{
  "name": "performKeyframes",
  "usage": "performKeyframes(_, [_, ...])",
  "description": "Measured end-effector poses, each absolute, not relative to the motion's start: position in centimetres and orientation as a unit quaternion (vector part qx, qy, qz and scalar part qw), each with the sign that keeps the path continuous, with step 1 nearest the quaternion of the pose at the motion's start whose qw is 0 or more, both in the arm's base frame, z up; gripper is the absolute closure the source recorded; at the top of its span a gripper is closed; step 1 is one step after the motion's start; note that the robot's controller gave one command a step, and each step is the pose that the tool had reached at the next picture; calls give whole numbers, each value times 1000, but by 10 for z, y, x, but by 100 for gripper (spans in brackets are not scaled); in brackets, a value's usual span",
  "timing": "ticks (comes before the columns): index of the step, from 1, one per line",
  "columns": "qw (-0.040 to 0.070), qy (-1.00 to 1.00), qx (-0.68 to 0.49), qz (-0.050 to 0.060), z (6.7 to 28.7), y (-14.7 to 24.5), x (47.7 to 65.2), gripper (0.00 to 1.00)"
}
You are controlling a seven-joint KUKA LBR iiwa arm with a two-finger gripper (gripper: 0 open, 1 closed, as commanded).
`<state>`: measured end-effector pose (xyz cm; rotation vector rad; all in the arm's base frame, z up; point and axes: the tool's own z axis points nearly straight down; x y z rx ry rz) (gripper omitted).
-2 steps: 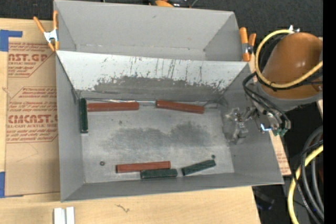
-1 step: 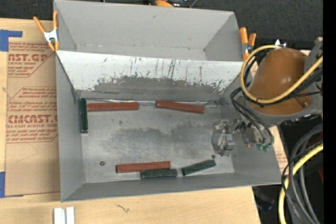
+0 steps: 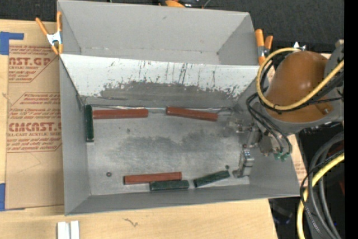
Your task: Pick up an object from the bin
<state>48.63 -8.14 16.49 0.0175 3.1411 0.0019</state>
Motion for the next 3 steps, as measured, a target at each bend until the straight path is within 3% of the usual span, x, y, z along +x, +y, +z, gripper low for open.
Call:
performKeyframes(1, [-2, 999, -41, 1, 71, -57, 489, 0])
performKeyframes(2, [0, 999, -40, 0, 76, -58, 491, 100])
performKeyframes(3, [4, 998, -58, -1, 223, -60, 490, 100])
